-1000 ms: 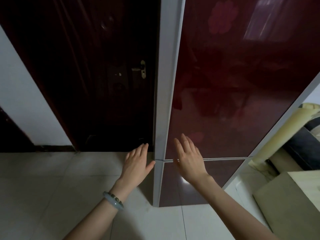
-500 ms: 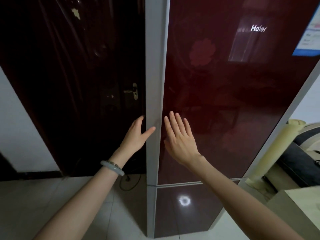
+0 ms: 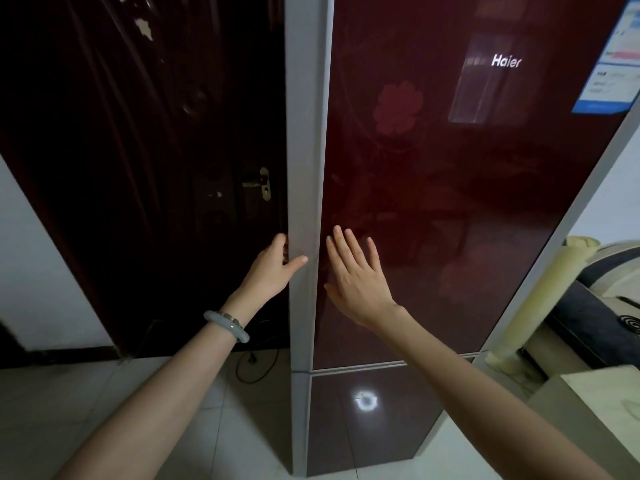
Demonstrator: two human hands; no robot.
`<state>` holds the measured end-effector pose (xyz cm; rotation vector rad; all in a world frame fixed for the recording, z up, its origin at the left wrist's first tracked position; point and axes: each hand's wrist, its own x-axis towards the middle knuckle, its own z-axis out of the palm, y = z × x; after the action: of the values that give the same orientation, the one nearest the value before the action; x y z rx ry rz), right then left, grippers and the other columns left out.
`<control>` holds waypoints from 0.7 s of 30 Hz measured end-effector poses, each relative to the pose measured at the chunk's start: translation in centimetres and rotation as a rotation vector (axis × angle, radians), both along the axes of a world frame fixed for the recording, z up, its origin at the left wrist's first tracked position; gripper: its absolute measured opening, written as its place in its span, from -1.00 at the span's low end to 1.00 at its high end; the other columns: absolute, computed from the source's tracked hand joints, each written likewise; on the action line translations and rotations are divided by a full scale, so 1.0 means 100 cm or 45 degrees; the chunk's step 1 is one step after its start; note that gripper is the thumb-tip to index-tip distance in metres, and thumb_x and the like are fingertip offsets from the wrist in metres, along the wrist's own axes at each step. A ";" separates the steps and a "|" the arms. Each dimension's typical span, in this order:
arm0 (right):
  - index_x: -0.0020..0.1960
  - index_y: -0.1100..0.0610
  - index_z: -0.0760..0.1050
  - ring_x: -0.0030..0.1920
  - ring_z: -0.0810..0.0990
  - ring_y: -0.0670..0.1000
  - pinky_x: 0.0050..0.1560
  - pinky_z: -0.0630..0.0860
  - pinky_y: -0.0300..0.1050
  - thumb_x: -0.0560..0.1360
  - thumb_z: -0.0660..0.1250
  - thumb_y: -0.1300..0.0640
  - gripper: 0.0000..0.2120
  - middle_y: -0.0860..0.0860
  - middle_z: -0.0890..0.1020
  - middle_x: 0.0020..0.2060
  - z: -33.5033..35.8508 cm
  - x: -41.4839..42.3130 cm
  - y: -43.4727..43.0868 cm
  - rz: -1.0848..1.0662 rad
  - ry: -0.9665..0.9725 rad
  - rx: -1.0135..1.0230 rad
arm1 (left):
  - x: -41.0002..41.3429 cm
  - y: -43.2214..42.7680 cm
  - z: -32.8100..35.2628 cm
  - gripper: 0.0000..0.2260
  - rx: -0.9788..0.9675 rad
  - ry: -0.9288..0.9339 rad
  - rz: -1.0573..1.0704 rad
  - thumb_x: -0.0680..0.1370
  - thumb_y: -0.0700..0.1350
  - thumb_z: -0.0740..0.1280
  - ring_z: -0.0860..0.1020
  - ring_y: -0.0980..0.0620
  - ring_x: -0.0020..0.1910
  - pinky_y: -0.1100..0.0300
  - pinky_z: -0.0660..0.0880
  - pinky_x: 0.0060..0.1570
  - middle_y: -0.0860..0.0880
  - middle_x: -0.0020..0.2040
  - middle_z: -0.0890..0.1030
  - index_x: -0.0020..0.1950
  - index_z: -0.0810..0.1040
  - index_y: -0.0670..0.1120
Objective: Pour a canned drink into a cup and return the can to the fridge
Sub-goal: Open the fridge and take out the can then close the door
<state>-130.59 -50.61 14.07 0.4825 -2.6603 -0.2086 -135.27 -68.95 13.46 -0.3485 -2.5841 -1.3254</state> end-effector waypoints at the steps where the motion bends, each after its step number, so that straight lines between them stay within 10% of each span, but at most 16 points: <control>1: 0.53 0.18 -0.11 0.53 -0.15 0.11 0.45 -0.24 0.17 0.52 0.19 -0.06 -0.25 0.11 -0.10 0.53 0.001 0.001 -0.001 -0.002 -0.018 -0.004 | 0.001 0.000 0.001 -0.65 -0.013 -0.016 -0.007 0.54 0.00 0.34 0.52 0.16 -0.02 0.32 0.42 -0.13 0.05 0.12 0.55 0.27 0.37 -0.03; 8: 0.47 0.27 0.16 0.48 0.13 0.20 0.43 0.14 0.21 0.43 0.35 0.01 -0.27 0.21 0.17 0.48 -0.008 0.041 0.002 0.023 0.101 -0.111 | 0.037 -0.003 0.001 -0.74 -0.138 0.061 -0.061 0.53 -0.01 0.35 0.50 0.32 -0.16 0.48 0.33 -0.34 0.15 -0.03 0.53 0.16 0.40 -0.02; 21: 0.47 0.36 0.01 0.49 0.00 0.23 0.46 0.10 0.13 0.50 0.31 -0.04 -0.21 0.24 -0.02 0.47 -0.031 0.136 0.012 0.002 0.136 -0.512 | 0.154 0.026 -0.006 -0.80 -0.001 0.165 -0.184 0.52 -0.07 0.37 0.54 0.33 -0.12 0.52 0.42 -0.20 0.12 -0.08 0.59 0.10 0.46 -0.06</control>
<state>-117.01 -49.45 10.97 0.3304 -2.5057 0.2893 -119.82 -66.33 12.90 -0.6105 -2.4926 -1.3009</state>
